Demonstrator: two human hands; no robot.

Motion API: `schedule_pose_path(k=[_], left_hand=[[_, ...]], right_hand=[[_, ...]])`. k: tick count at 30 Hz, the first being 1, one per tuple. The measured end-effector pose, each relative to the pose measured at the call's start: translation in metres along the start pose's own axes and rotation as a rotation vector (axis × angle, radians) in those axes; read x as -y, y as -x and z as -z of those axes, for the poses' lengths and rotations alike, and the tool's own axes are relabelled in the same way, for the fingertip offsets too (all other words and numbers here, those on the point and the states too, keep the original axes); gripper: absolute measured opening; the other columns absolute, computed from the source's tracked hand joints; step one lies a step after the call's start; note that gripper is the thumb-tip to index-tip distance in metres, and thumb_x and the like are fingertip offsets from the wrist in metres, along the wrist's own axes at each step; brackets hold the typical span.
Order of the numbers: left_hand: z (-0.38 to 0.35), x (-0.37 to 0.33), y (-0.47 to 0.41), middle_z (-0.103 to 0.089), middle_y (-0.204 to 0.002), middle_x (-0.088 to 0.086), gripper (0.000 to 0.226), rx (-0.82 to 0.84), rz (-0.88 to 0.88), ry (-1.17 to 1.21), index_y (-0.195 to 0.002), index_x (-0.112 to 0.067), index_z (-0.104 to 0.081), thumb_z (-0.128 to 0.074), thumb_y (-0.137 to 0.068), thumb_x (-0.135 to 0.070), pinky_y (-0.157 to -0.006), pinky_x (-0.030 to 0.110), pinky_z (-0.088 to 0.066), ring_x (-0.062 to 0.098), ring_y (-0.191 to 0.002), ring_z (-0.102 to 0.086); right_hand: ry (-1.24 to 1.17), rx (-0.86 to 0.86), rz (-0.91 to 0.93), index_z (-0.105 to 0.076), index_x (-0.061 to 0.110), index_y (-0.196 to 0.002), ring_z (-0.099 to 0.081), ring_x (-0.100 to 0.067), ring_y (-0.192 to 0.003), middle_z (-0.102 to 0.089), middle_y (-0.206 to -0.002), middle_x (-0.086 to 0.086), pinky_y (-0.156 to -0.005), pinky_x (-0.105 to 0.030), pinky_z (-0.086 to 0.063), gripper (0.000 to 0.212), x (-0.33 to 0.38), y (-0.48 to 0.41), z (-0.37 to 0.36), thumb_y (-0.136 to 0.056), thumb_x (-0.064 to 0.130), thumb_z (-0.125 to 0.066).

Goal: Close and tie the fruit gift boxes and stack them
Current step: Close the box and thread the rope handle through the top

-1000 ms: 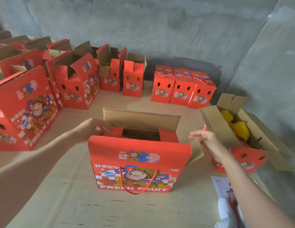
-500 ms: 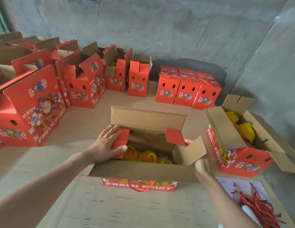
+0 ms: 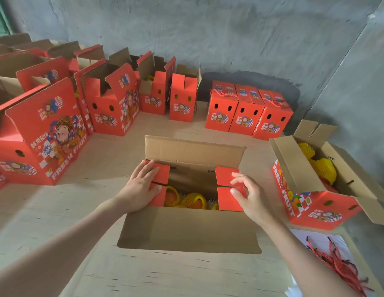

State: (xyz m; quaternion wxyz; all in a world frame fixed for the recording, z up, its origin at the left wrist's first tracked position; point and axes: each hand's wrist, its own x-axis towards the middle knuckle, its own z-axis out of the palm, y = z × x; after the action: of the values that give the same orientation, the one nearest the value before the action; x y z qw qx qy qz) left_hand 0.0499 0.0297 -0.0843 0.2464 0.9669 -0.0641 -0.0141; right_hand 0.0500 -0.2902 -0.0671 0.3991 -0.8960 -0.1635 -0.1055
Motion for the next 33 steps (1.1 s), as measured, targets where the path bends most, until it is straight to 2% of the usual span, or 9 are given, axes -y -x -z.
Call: schedule_pose_path(k=[4, 10, 14, 19, 22, 24, 26, 29, 33], left_hand=[[0.005, -0.001, 0.0, -0.021, -0.156, 0.003, 0.048, -0.096, -0.007, 0.165, -0.134, -0.013, -0.044, -0.062, -0.089, -0.015, -0.115, 0.032, -0.01, 0.02, -0.145, -0.005], [0.015, -0.005, 0.004, -0.033, -0.15, 0.005, 0.022, -0.118, 0.005, 0.248, -0.075, -0.026, -0.058, -0.073, -0.079, -0.011, -0.107, 0.034, -0.023, 0.024, -0.138, -0.022], [0.016, -0.008, 0.004, -0.034, -0.15, 0.005, 0.014, -0.148, 0.018, 0.281, -0.076, -0.023, -0.064, -0.071, -0.082, -0.011, -0.109, 0.033, -0.022, 0.021, -0.14, -0.021], [0.015, -0.005, 0.001, -0.033, -0.152, 0.007, 0.012, -0.12, 0.037, 0.274, -0.091, -0.013, -0.072, -0.061, -0.09, -0.009, -0.111, 0.033, -0.023, 0.021, -0.142, -0.02], [0.019, -0.004, 0.0, -0.038, -0.148, 0.003, 0.017, -0.12, 0.057, 0.359, -0.097, -0.007, -0.073, -0.059, -0.089, 0.0, -0.104, 0.026, -0.028, 0.016, -0.139, -0.028], [0.022, -0.002, 0.002, -0.047, -0.138, 0.004, 0.027, -0.094, 0.124, 0.651, -0.106, -0.004, -0.07, -0.055, -0.088, 0.009, -0.099, 0.028, -0.034, 0.015, -0.127, -0.041], [0.023, 0.005, 0.005, -0.059, -0.115, 0.01, 0.03, -0.074, 0.182, 0.933, -0.117, -0.003, -0.064, -0.051, -0.092, 0.005, -0.082, 0.036, -0.041, 0.024, -0.101, -0.052], [0.021, 0.006, 0.011, -0.062, -0.084, 0.018, 0.025, -0.123, 0.223, 1.014, -0.094, 0.004, -0.069, -0.048, -0.098, -0.01, -0.062, 0.03, -0.043, 0.028, -0.073, -0.051], [0.014, 0.001, 0.013, -0.073, -0.076, -0.001, 0.045, -0.183, 0.331, 1.229, -0.082, -0.022, -0.078, -0.037, -0.101, -0.027, -0.056, 0.024, -0.053, 0.012, -0.064, -0.066]], right_hand=[[0.159, 0.087, 0.113, -0.067, 0.002, -0.074, -0.057, -0.023, -0.107, -0.063, -0.098, -0.006, -0.092, -0.027, -0.041, 0.009, -0.002, -0.007, 0.007, -0.077, -0.001, -0.074], [0.092, 0.372, 0.052, -0.072, 0.01, -0.088, -0.037, 0.0, -0.134, -0.058, -0.127, 0.009, -0.101, -0.003, -0.026, 0.022, -0.012, -0.001, 0.036, -0.089, -0.006, -0.057], [0.11, 0.55, -0.029, -0.061, 0.019, -0.124, -0.016, 0.007, -0.141, -0.038, -0.145, 0.019, -0.107, -0.006, -0.019, 0.064, -0.013, 0.007, 0.048, -0.08, -0.022, -0.041], [0.118, 0.783, -0.055, -0.035, 0.029, -0.145, -0.002, 0.02, -0.136, -0.009, -0.148, 0.035, -0.109, -0.006, -0.011, 0.073, -0.01, 0.009, 0.06, -0.084, 0.011, -0.069], [-0.019, 0.669, -0.154, -0.048, 0.029, -0.137, -0.031, 0.02, -0.126, -0.037, -0.139, 0.034, -0.101, -0.004, -0.025, 0.073, -0.002, 0.012, 0.056, -0.074, 0.062, -0.065], [-0.134, 0.486, -0.212, -0.062, 0.028, -0.113, -0.055, 0.014, -0.097, -0.065, -0.103, 0.03, -0.088, -0.009, -0.042, 0.044, 0.0, 0.015, 0.049, -0.08, 0.058, -0.055], [-0.206, 0.37, -0.204, -0.057, 0.027, -0.082, -0.055, 0.008, -0.065, -0.062, -0.066, 0.024, -0.064, -0.007, -0.042, 0.017, 0.002, 0.014, 0.039, -0.085, 0.041, -0.05], [-0.216, 0.228, -0.209, -0.043, 0.019, -0.065, -0.036, 0.0, -0.048, -0.037, -0.052, 0.013, -0.054, -0.012, -0.032, 0.038, 0.009, 0.011, 0.028, -0.087, 0.049, -0.045], [-0.252, 0.066, -0.294, -0.046, -0.009, -0.075, -0.039, -0.024, -0.062, -0.04, -0.065, -0.017, -0.064, -0.034, -0.037, 0.066, 0.007, 0.011, 0.015, -0.093, 0.055, -0.039]])
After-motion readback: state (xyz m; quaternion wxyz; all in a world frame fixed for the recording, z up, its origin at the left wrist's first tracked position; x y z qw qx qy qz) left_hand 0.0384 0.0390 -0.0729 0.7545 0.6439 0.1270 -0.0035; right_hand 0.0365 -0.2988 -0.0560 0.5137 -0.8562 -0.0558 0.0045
